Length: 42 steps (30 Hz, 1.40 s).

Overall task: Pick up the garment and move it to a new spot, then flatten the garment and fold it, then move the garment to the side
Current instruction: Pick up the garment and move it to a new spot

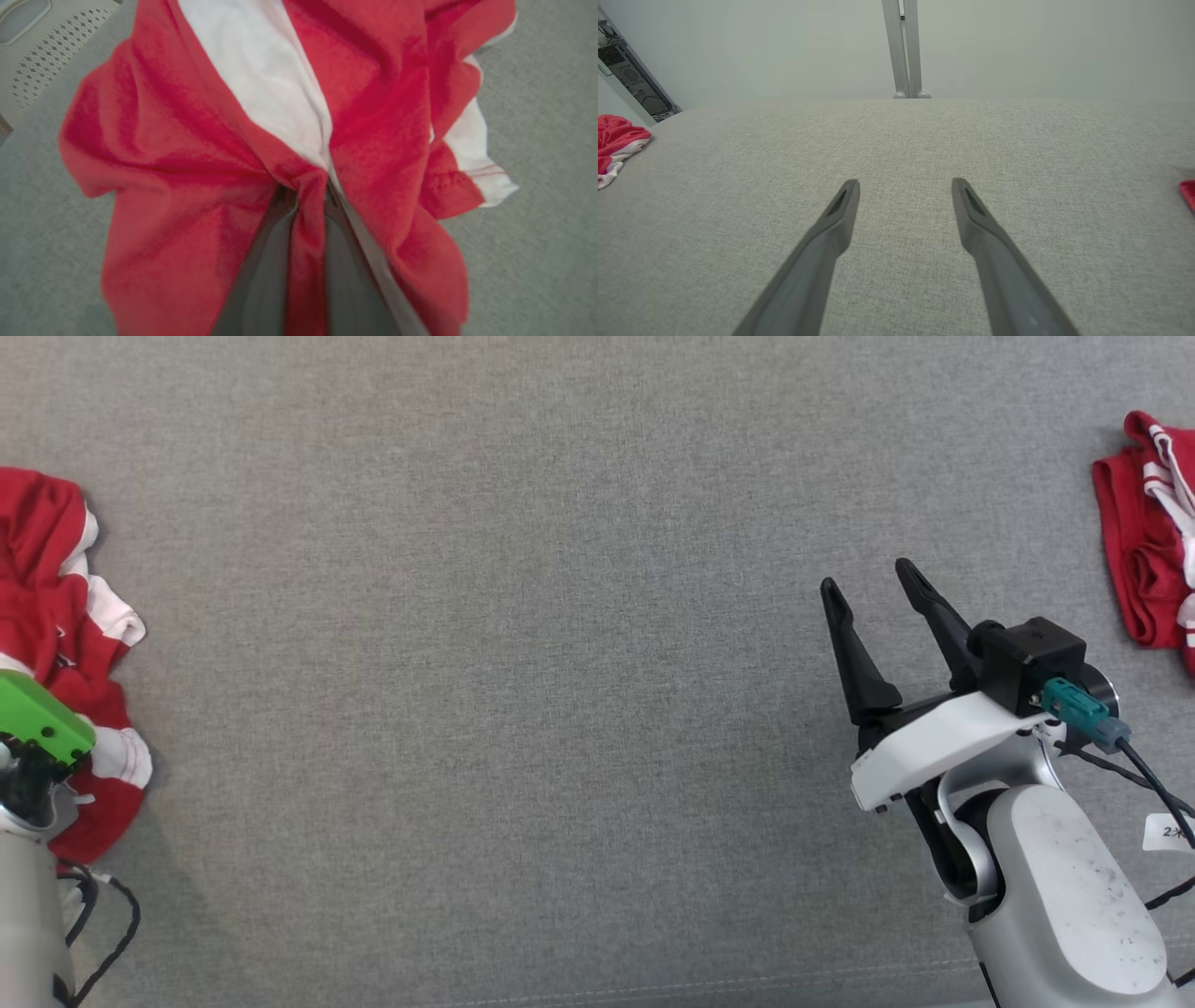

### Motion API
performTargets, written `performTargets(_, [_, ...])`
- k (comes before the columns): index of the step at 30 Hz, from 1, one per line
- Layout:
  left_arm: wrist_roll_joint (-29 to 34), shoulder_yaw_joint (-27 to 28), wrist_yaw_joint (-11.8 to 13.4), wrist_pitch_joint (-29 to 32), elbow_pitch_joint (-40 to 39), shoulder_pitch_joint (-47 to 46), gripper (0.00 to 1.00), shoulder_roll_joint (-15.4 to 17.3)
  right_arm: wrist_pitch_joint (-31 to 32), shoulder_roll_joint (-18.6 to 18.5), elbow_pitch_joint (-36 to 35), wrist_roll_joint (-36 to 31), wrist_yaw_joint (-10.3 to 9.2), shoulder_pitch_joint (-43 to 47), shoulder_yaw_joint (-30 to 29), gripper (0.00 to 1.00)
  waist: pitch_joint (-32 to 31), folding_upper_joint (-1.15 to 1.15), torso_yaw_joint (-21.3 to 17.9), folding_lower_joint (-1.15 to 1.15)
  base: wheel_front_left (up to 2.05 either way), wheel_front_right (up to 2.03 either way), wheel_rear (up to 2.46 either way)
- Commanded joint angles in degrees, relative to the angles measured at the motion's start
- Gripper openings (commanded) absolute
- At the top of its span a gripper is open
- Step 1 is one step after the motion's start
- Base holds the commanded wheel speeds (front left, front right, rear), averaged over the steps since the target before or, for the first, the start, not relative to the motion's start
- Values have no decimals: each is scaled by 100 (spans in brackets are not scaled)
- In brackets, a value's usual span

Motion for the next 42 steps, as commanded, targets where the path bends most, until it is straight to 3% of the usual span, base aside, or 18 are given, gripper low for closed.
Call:
performTargets(1, [-49,-41,-91,-49,-92,81,0,-119,-48,13,53,28,-6,-16,-20,100,-219,0,101,0,0,0,0])
performTargets(4, [13,-113,-219,-309,-506,-82,0,-72,-130,41,144,65,-6,86,-102,100,-446,0,177,0,0,0,0])
performTargets(13, [-42,-766,-707,-640,-1954,-366,0,-818,-267,156,440,136,-5,432,-260,100,-1250,0,48,0,0,0,0])
performTargets(16, [-170,-1015,-756,-633,-2512,-455,0,-1193,-275,167,463,145,-5,532,-321,100,-1406,0,-57,0,0,0,0])
performTargets(21, [-339,-1463,-785,-548,-3150,-516,0,-1539,-236,193,390,135,-4,530,-331,100,-1468,0,-410,0,0,0,0])
performTargets(26, [-588,-2172,-767,-474,-3513,-345,0,-1636,-254,241,342,132,-4,540,-352,100,-1357,0,-820,0,0,0,0])
performTargets(30, [-1009,-3019,-556,-546,-3582,-127,0,-1641,-302,283,355,160,-4,517,-332,100,-1197,0,-1156,0,0,0,0])
performTargets(35, [-1327,-3888,-260,-627,-3304,83,0,-1628,-402,353,374,186,-4,449,-306,100,-984,0,-1473,0,0,0,0])
performTargets(41, [-1533,-4484,-101,-923,-2555,293,0,-1629,-516,383,472,216,-4,378,-287,100,-856,0,-1688,0,0,0,0])
performTargets(42, [-1546,-4581,-112,-956,-2429,322,40,-1633,-539,388,488,214,-4,373,-291,100,-856,0,-1695,0,0,0,0])
